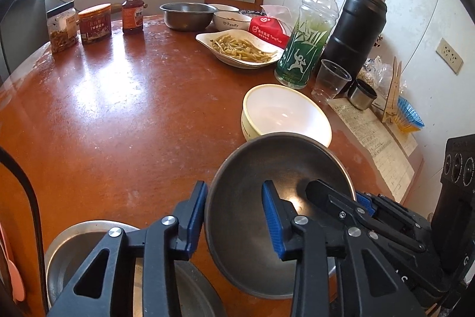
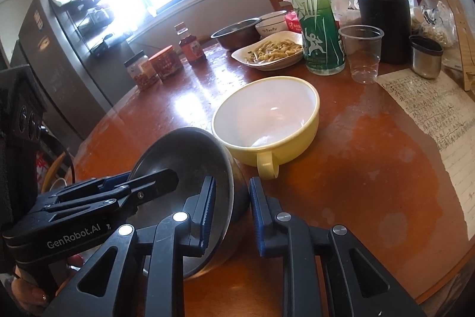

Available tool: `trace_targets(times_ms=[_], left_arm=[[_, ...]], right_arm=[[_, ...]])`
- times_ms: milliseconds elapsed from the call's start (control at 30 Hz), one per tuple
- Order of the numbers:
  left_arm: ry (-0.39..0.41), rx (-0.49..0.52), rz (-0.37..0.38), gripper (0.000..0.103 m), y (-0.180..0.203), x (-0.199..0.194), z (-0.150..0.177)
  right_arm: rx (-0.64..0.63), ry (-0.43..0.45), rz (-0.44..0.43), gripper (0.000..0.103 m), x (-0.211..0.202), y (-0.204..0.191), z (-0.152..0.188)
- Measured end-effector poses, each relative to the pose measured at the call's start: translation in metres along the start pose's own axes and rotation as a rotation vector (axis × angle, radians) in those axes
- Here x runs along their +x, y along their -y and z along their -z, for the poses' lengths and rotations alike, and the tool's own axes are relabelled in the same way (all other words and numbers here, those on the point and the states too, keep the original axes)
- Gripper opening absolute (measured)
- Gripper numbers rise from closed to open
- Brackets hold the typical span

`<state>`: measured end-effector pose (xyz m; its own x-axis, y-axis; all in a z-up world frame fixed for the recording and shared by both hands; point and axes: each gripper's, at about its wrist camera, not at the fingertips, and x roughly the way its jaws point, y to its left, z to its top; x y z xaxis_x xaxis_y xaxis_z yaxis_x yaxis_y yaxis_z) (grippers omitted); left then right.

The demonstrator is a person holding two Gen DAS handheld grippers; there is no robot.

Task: Organize plates and bowls
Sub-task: 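Grasp the rim of the smaller steel bowl with the right tool, then lift the smaller steel bowl and carry it over the large bowl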

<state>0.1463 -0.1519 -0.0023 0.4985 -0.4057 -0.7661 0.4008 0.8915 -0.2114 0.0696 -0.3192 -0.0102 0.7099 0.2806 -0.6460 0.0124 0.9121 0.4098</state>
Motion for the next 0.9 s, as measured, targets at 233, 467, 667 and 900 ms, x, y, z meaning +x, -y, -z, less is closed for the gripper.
trace_targets(times_ms=[233,467,667,900], left_arm=[[0.025,-0.007,0.006,0.034,-0.002,-0.015,0.000],[0.058,-0.022,0.023,0.030,-0.008,-0.032,0.000],[0.104,-0.014,0.022,0.030,-0.009,-0.057,-0.001],[0.184,-0.014,-0.019,0.030,-0.017,-0.100,0.005]], right_arm=[[-0.001,0.031,-0.013,0.023,-0.009,-0.007,-0.003],[-0.005,0.052,-0.028,0.023,-0.018,-0.017,-0.009],[-0.017,0.079,-0.051,0.023,-0.032,-0.031,-0.015],[-0.063,0.111,-0.096,0.023,-0.051,-0.060,-0.020]])
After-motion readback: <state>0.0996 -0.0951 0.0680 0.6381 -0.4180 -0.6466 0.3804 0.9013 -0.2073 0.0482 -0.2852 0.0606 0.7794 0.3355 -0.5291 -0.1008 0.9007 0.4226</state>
